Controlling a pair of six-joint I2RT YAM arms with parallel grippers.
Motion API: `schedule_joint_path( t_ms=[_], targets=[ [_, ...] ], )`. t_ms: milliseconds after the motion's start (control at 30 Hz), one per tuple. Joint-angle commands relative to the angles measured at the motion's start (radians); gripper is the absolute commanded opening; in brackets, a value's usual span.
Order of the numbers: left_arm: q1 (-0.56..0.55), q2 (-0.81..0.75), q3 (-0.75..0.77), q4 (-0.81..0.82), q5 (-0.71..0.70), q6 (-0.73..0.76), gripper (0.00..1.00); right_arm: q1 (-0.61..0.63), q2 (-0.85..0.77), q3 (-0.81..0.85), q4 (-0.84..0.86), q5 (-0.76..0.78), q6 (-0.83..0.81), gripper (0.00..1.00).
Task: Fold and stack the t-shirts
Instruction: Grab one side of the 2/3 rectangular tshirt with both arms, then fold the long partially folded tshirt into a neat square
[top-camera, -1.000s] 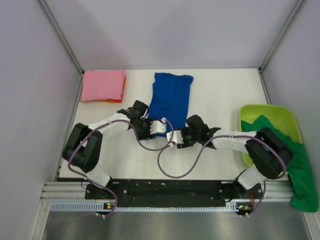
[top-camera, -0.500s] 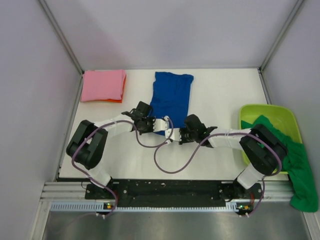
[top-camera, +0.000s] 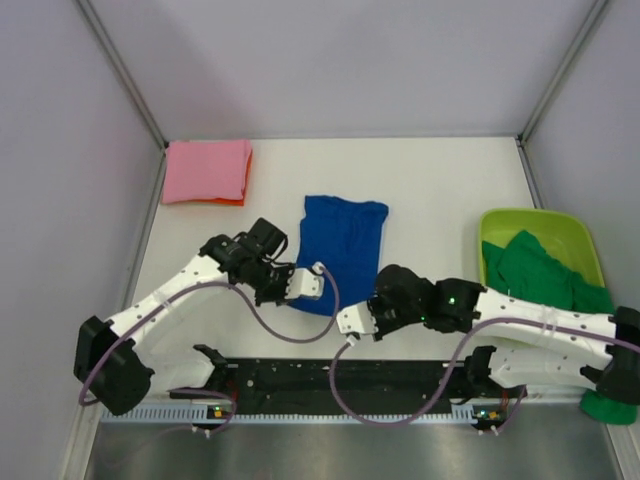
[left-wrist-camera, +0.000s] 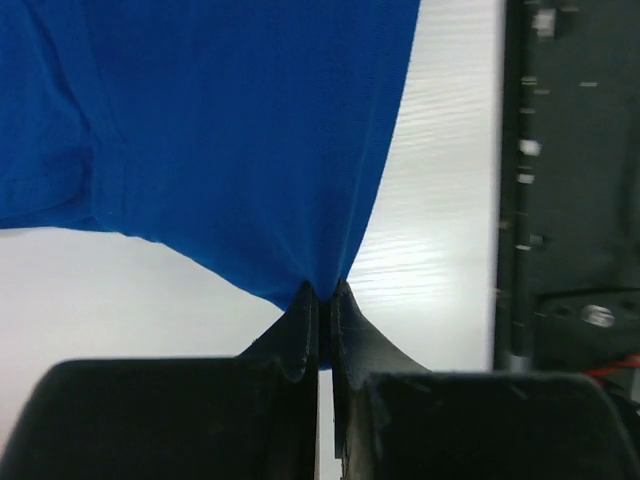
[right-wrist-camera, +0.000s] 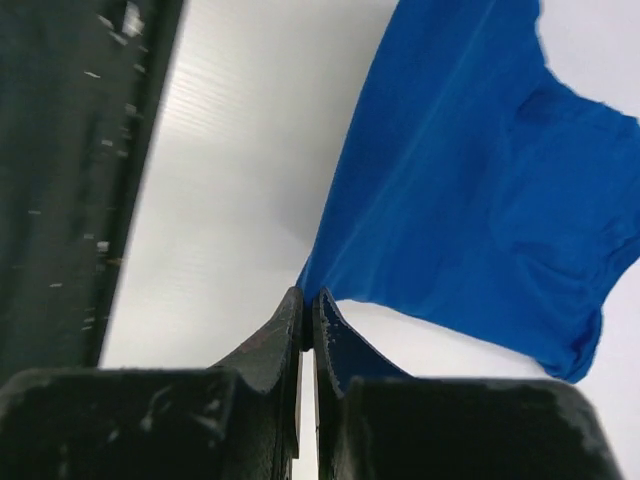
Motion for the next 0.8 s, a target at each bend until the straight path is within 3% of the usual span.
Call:
schedule_joint_path(
  t_ms=[0, 100, 200, 267, 433, 767],
  targets=[
    [-0.017, -0.053, 0.092, -0.387, 0.080, -0.040, 0.00, 0.104, -0.098, 0.135, -0.324, 0.002, 0.155, 0.00],
    [-0.019, -0.073, 0.194, -0.453, 0.083, -0.089, 0.00, 0.105, -0.118, 0.181, -0.344, 0.011, 0.188, 0.00],
    [-0.017, -0.071, 0.260, -0.403, 0.044, -0.150, 0.00, 0.086, -0.106, 0.193, -0.324, 0.076, 0.188, 0.00],
    [-0.019, -0.051, 0.279, -0.321, -0.038, -0.238, 0.00, 0.011, -0.095, 0.201, -0.300, 0.071, 0.200, 0.00],
    [-0.002, 0.080, 0.352, -0.140, -0.220, -0.292, 0.00, -0.276, -0.059, 0.201, -0.174, 0.013, 0.194, 0.00],
    [0.087, 0.485, 0.693, -0.043, -0.316, -0.301, 0.00, -0.580, 0.196, 0.227, 0.059, -0.042, 0.191, 0.00]
  ],
)
